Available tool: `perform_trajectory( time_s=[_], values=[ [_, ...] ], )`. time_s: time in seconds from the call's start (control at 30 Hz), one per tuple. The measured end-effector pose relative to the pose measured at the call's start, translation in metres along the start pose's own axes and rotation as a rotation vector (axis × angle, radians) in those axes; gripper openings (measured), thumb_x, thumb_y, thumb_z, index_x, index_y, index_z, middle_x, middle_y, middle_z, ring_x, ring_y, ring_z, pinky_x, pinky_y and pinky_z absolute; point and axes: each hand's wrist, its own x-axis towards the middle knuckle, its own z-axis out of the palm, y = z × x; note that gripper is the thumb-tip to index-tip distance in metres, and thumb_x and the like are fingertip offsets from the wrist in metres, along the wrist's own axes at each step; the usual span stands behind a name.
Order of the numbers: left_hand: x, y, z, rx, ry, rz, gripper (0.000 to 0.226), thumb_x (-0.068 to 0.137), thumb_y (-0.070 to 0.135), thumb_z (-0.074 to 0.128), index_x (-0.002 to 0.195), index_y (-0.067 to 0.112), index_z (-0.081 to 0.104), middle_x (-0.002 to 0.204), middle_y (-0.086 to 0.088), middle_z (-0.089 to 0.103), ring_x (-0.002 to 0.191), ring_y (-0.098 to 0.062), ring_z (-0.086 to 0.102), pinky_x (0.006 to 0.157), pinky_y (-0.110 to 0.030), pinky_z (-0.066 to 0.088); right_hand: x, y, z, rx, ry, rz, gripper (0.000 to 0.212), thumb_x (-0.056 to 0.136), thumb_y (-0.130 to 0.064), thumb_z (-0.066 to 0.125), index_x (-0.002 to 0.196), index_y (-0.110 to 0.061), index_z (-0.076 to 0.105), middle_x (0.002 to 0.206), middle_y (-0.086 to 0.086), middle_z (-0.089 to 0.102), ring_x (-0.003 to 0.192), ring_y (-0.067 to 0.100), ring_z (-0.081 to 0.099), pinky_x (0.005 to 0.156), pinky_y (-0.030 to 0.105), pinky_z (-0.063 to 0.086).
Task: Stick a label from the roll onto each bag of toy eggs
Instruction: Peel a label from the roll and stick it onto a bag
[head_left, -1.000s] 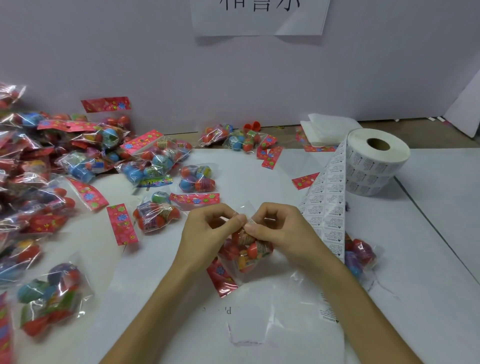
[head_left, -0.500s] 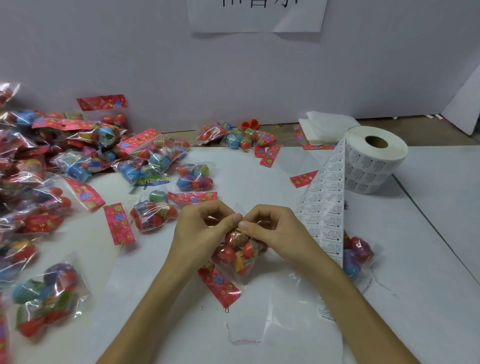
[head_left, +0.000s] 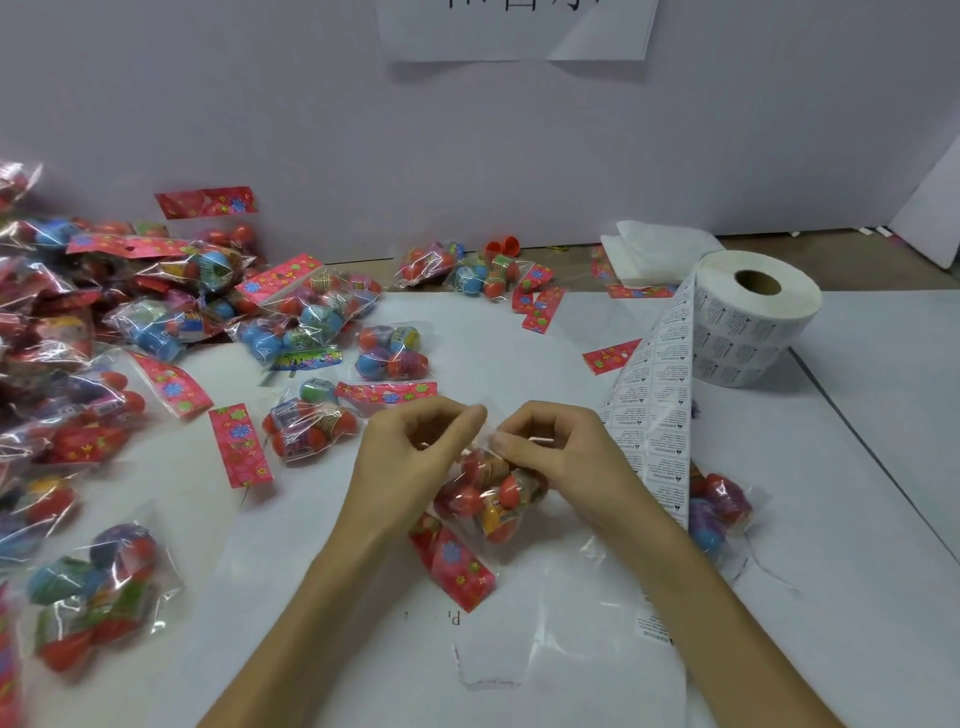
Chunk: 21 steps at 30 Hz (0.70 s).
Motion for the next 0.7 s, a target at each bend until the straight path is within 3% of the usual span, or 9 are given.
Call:
perform_trajectory(
  time_s=[0.07,0.17,0.3,0.37,0.43,0.6,0.7],
  values=[
    [0.002,0.001,-0.004,0.034,-0.038,-0.067,0.038,0.081,0.067,0.062,0.081,0.032,0.078,0.075,0.010,0.074,0.069,-0.001,0.066,0.064,-0.015,0.050,0.001,-0.001,-0.001,0.056,0.070,-0.011,0.010,0.090,-0.012,0.073,0.083,-0.006,0.070,0.070,0.003,0.068,0.059,0.020,0.060,0.054,0.024,0.050],
    [0.001,0.001,-0.007,0.083,-0.180,-0.122,0.048,0.074,0.074,0.062,0.071,0.029,0.078,0.066,0.009,0.072,0.060,0.001,0.063,0.060,-0.009,0.045,0.001,-0.003,-0.005,0.101,0.141,-0.048,0.008,0.091,-0.013,0.072,0.090,-0.005,0.071,0.076,0.003,0.068,0.067,0.017,0.063,0.055,0.022,0.053],
    [0.002,0.001,-0.008,0.044,-0.265,-0.174,0.050,0.069,0.072,0.071,0.078,0.024,0.080,0.076,0.002,0.077,0.072,-0.012,0.074,0.072,-0.025,0.060,0.001,-0.003,-0.006,0.059,0.141,-0.066,0.010,0.091,-0.012,0.071,0.100,-0.009,0.074,0.081,-0.007,0.071,0.078,0.004,0.067,0.063,0.018,0.054],
    [0.002,0.001,-0.009,0.027,-0.285,-0.203,0.047,0.069,0.070,0.073,0.083,0.025,0.079,0.082,0.002,0.079,0.081,-0.017,0.076,0.085,-0.037,0.063,0.001,-0.003,-0.006,0.070,0.156,-0.059,0.008,0.089,-0.015,0.074,0.098,-0.014,0.075,0.083,-0.007,0.073,0.082,0.004,0.069,0.066,0.020,0.056],
    [0.002,0.002,-0.010,0.034,-0.307,-0.219,0.043,0.067,0.069,0.075,0.085,0.029,0.079,0.085,0.002,0.079,0.084,-0.018,0.077,0.088,-0.042,0.062,0.001,-0.002,-0.007,0.045,0.174,-0.066,0.007,0.088,-0.016,0.076,0.095,-0.017,0.075,0.088,-0.005,0.074,0.089,0.006,0.069,0.070,0.023,0.058],
    [0.002,0.004,-0.012,0.062,-0.372,-0.214,0.037,0.068,0.064,0.078,0.089,0.033,0.080,0.085,0.005,0.079,0.081,-0.012,0.076,0.078,-0.027,0.062,0.002,-0.001,-0.006,-0.017,0.167,-0.091,0.006,0.086,-0.014,0.078,0.090,-0.017,0.075,0.091,0.000,0.075,0.086,0.008,0.070,0.071,0.020,0.054],
    [0.001,0.003,-0.009,0.081,-0.263,-0.168,0.017,0.081,0.044,0.079,0.082,0.028,0.081,0.074,0.008,0.076,0.065,-0.002,0.067,0.061,-0.014,0.050,0.002,-0.001,-0.005,0.043,0.106,-0.059,0.014,0.082,-0.025,0.080,0.093,-0.016,0.076,0.089,0.002,0.074,0.077,0.014,0.068,0.068,0.026,0.054]
  ],
)
